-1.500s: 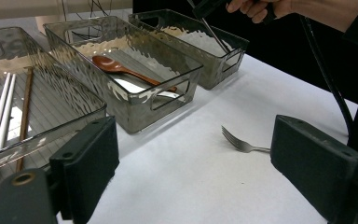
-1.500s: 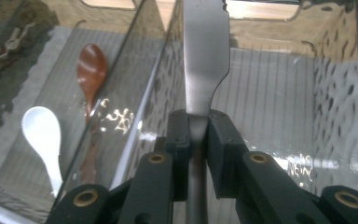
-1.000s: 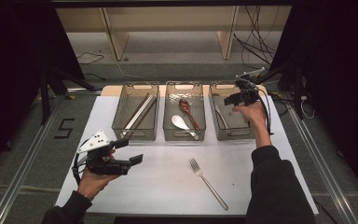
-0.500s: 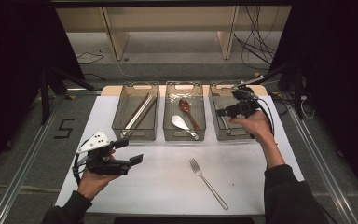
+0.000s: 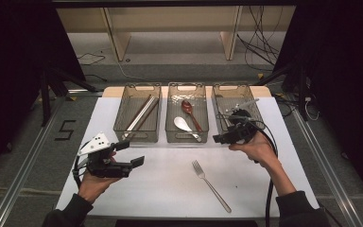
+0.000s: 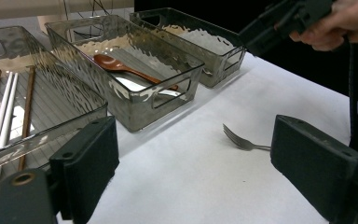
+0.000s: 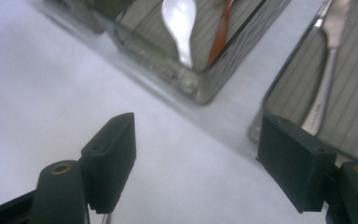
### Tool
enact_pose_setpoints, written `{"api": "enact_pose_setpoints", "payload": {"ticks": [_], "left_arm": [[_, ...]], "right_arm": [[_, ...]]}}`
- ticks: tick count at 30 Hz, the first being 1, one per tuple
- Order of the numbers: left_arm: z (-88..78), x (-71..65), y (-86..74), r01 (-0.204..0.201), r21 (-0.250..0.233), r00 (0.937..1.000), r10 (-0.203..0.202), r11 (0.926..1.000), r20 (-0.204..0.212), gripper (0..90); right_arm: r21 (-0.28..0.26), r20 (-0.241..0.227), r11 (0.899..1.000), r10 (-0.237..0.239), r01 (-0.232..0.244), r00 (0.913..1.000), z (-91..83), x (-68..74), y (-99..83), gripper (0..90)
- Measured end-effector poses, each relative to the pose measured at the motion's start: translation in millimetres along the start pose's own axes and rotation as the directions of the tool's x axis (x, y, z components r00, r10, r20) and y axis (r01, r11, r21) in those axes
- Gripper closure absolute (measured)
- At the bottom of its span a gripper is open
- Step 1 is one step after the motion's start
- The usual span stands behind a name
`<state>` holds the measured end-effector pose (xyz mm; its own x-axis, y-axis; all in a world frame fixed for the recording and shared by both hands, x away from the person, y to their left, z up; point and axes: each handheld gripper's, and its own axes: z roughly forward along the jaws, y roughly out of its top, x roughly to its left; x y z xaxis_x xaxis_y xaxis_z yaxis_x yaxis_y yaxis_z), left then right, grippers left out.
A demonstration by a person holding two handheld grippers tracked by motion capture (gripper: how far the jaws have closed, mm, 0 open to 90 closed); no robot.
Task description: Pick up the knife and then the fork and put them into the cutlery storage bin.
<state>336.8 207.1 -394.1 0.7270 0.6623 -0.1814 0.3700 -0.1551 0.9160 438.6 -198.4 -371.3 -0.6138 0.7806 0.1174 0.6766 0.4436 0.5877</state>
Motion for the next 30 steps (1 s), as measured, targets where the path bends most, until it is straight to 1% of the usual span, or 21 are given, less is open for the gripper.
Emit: {"api": "enact_pose_setpoints", "payload": {"ticks": [4,6,10,13,20,22,24,30], "left_arm": [[0.9,-0.9,-0.5,-0.007,0.01,1.0,0.007,0.9999,0.004,14.5],[0.6,-0.7,-0.2,-0.009,0.01,0.9999,0.009,0.9999,0.005,14.5],[0.4,-0.5,-0.4,-0.007,0.009,1.0,0.007,0.9999,0.005,14.5],[0.4,-0.6,-0.6,-0.008,0.01,1.0,0.008,0.9999,0.005,14.5],[0.4,-0.8,-0.5,-0.007,0.008,1.0,0.007,0.9999,0.004,14.5],[0.4,-0.8,-0.6,-0.007,0.009,1.0,0.007,0.9999,0.004,14.5],[0.0,-0.7,-0.6,-0.007,0.007,1.0,0.007,0.9999,0.003,14.5],[-0.5,-0.4,-0.5,-0.007,0.006,1.0,0.007,1.0,0.001,14.4]], "right_arm": [[0.049,-0.028,0.998,-0.034,0.035,0.999,5.3,10.8,-12.6,28.7],[0.073,-0.033,0.996,-0.051,0.054,0.9981,7.6,16.2,-17.4,28.3],[0.104,-0.05,0.992,-0.064,0.069,0.9967,11.7,25.2,-24.6,28.3],[0.135,-0.062,0.987,-0.082,0.09,0.9947,16.2,31.1,-30.9,28.3],[0.172,-0.072,0.978,-0.104,0.115,0.992,23.7,40.9,-39.3,29.0],[0.173,-0.069,0.976,-0.12,0.13,0.9903,25.3,44.6,-41.1,30.1],[0.188,-0.068,0.971,-0.134,0.145,0.9886,27.3,48.1,-42.8,30.1],[0.215,-0.087,0.963,-0.147,0.163,0.9853,33.0,55.6,-48.5,30.7]]}}
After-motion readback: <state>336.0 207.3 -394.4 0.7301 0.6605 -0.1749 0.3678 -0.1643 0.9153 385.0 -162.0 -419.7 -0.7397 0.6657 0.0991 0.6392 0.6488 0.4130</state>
